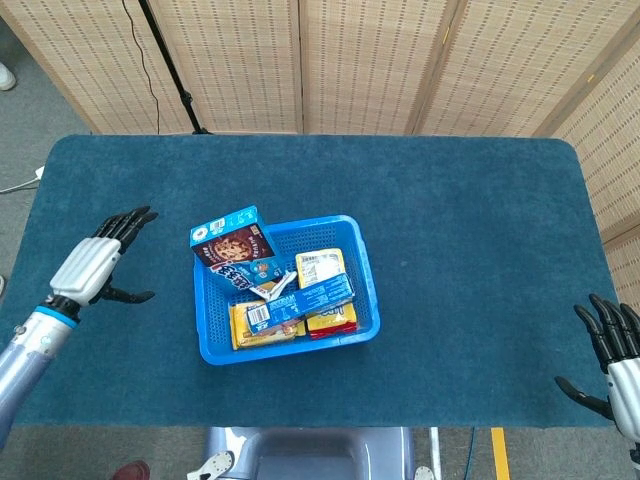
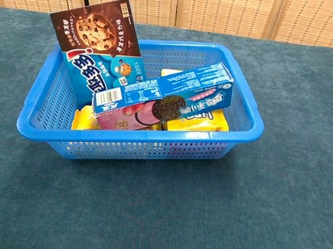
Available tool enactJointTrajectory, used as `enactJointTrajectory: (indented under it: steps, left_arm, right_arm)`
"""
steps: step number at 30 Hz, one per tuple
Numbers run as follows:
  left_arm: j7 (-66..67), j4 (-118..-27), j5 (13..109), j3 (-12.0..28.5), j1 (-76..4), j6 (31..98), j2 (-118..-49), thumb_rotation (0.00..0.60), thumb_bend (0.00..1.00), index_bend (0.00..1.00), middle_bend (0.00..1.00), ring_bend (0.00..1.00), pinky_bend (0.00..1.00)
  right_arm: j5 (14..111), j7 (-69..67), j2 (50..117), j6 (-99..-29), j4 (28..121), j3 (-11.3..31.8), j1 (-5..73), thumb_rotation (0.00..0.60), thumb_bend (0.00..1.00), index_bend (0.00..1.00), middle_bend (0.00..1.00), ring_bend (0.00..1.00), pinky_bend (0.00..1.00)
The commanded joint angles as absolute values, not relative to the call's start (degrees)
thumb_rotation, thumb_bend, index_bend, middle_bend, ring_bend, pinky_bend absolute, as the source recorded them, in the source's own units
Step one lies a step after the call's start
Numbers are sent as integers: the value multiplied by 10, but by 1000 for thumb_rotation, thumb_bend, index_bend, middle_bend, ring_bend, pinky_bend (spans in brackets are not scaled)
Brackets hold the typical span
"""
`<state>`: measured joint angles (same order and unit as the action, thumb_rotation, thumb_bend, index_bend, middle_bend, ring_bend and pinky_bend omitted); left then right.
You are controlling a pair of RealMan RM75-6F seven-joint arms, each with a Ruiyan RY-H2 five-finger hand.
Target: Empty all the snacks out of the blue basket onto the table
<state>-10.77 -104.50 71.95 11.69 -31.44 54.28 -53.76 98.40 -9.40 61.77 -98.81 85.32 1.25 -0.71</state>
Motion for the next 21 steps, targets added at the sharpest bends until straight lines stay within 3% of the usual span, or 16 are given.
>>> enactJointTrajectory:
  steps: [1, 17, 19, 21]
  left_arm:
    - [-76, -1024, 645, 152, -374, 482, -570, 600, 0, 0, 0, 0, 0]
    - [-127, -870, 533, 175, -497, 303, -681, 600, 0, 0, 0, 0, 1]
    - [-144, -837, 533, 176, -506, 284, -701, 600, 2, 0, 0, 0, 36]
    - [-176, -802, 534, 183, -511, 257, -731, 600, 29, 0, 0, 0, 151]
  right_arm:
    - [976, -86, 621, -979, 852, 15, -3, 600, 0, 0, 0, 0, 0]
    - [927, -64, 634, -934, 842, 30, 10, 600, 0, 0, 0, 0, 0]
    - [919, -61, 636, -927, 840, 32, 13, 600, 0, 0, 0, 0, 0]
    - [910, -57, 640, -917, 837, 34, 16, 600, 0, 0, 0, 0, 0]
